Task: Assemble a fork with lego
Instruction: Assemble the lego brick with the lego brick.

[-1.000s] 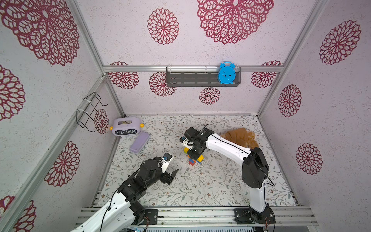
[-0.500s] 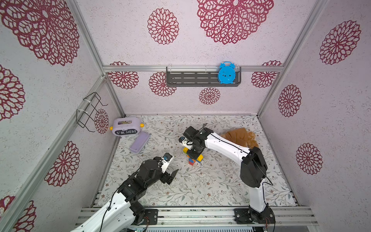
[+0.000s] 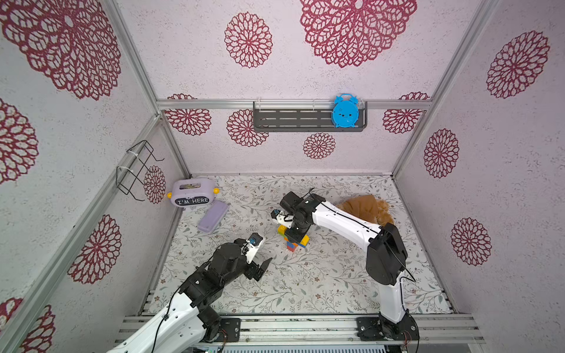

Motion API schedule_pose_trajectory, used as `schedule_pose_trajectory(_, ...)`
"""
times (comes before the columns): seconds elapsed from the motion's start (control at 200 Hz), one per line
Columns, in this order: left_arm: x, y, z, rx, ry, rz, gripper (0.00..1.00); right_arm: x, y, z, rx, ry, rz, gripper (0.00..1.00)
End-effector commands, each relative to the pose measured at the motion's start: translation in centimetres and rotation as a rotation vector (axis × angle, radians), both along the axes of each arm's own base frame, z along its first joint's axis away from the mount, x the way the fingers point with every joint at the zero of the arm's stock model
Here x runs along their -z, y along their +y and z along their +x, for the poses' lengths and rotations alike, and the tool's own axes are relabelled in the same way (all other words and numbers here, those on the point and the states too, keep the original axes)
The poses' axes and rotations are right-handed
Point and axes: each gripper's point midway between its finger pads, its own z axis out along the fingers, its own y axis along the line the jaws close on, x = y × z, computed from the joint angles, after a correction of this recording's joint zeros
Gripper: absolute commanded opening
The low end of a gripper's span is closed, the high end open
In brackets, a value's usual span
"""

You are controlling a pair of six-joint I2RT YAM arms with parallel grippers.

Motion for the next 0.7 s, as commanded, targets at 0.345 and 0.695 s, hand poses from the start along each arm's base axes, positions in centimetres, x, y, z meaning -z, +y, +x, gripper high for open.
schedule_pose_trajectory(0.345,0.3,-0.2,0.2,0.007,-0.004,0.017,0.97,1.9,-0.7,0.6,-0.041,0.004,-0.042,0.29)
schedule_pose_trajectory(0.695,0.4,-0.3,0.1,0.01,-0.002,0.018,0.97,-0.8,-0.3,1.1,-0.038,-0.018,0.04,0.29)
